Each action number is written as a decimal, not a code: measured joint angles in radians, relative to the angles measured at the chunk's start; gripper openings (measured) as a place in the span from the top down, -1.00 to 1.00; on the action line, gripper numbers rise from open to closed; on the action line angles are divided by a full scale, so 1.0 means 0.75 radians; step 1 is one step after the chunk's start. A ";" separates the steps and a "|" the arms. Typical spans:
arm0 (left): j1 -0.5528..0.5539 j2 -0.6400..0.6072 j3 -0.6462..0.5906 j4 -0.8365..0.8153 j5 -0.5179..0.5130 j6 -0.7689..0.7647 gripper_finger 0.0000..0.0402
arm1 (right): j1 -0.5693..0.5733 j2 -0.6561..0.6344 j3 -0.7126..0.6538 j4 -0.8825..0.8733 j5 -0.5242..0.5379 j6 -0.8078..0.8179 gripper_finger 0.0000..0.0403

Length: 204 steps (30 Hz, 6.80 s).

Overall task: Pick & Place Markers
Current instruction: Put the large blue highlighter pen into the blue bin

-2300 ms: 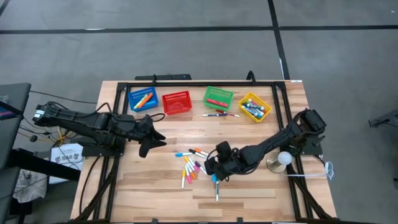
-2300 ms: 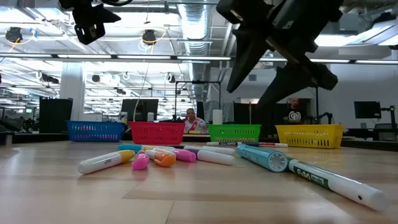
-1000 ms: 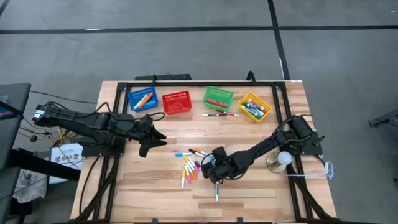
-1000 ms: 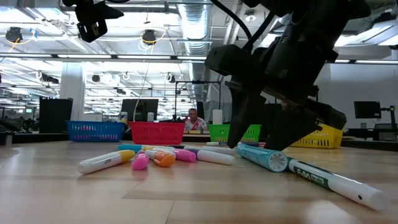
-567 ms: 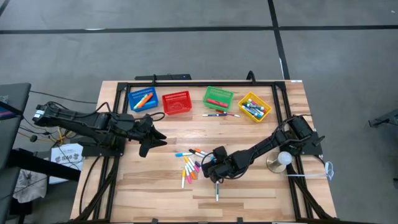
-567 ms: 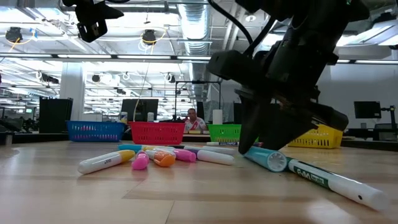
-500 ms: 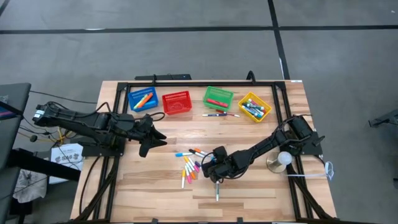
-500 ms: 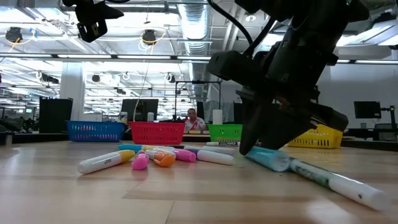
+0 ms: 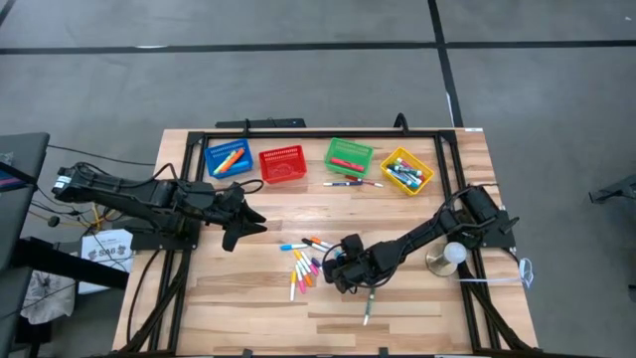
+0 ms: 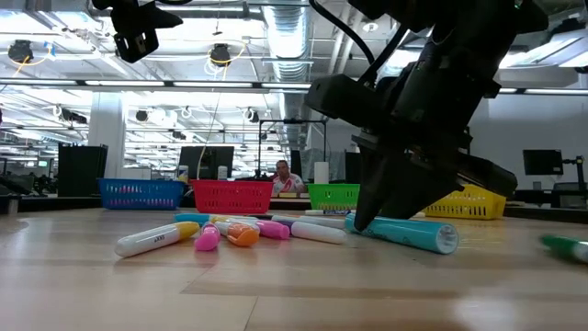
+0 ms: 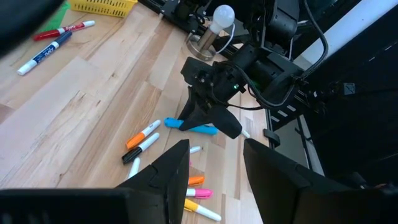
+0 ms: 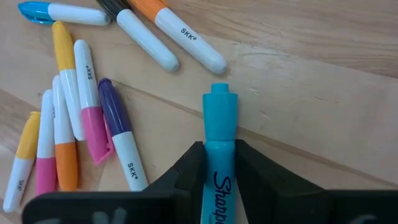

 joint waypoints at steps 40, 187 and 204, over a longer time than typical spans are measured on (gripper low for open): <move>0.000 -0.327 0.000 0.082 0.044 0.034 0.25 | -0.512 0.006 0.888 -0.359 -0.225 -1.307 0.66; 0.068 0.059 0.001 0.578 -0.865 0.686 0.62 | -0.489 -0.347 1.537 -0.718 -0.012 -2.001 -0.18; 0.403 0.158 0.000 -0.293 -0.759 0.103 0.62 | -0.535 -0.291 1.524 -0.998 0.125 -1.944 -0.18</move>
